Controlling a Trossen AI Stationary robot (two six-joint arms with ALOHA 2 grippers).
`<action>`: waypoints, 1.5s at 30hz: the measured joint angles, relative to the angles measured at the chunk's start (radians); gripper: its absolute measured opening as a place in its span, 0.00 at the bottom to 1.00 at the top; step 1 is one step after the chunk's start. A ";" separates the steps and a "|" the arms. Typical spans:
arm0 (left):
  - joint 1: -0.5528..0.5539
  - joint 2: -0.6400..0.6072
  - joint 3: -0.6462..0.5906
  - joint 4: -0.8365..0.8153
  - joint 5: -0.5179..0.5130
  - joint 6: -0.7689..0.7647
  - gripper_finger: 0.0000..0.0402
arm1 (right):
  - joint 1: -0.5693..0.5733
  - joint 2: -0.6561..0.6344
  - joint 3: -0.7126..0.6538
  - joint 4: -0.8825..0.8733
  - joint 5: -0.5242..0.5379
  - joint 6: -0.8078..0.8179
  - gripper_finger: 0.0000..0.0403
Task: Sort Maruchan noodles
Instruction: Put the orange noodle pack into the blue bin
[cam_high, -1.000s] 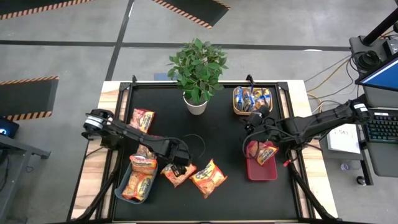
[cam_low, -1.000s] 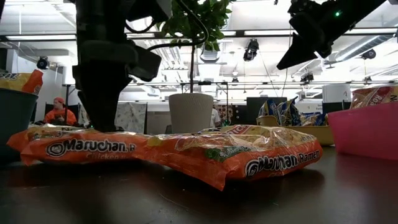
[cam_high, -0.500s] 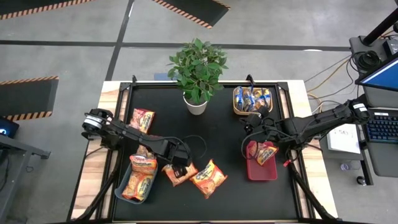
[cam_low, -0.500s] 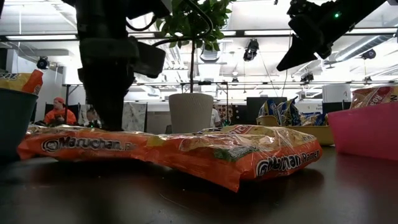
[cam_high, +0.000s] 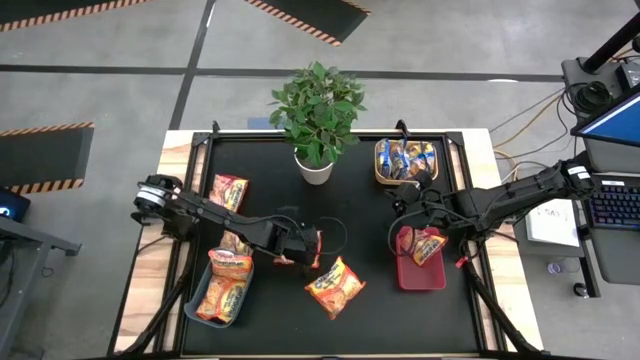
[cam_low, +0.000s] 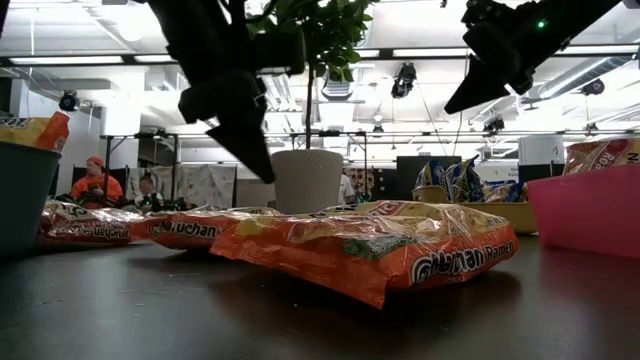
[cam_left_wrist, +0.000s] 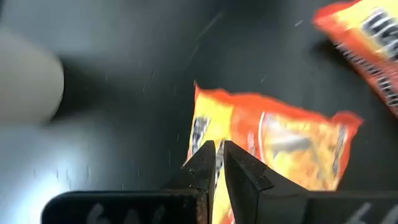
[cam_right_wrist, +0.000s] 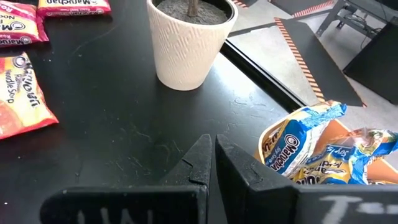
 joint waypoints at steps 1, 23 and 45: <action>0.001 0.000 0.001 0.018 0.000 0.036 0.04 | 0.000 0.000 0.000 0.002 0.000 0.000 0.03; -0.020 -0.197 -0.252 0.076 0.275 0.199 0.00 | 0.000 0.054 -0.001 0.118 -0.083 -0.034 0.03; 0.010 -0.181 -0.403 0.598 0.043 0.385 0.00 | -0.025 0.335 0.009 0.600 -0.348 -0.034 0.03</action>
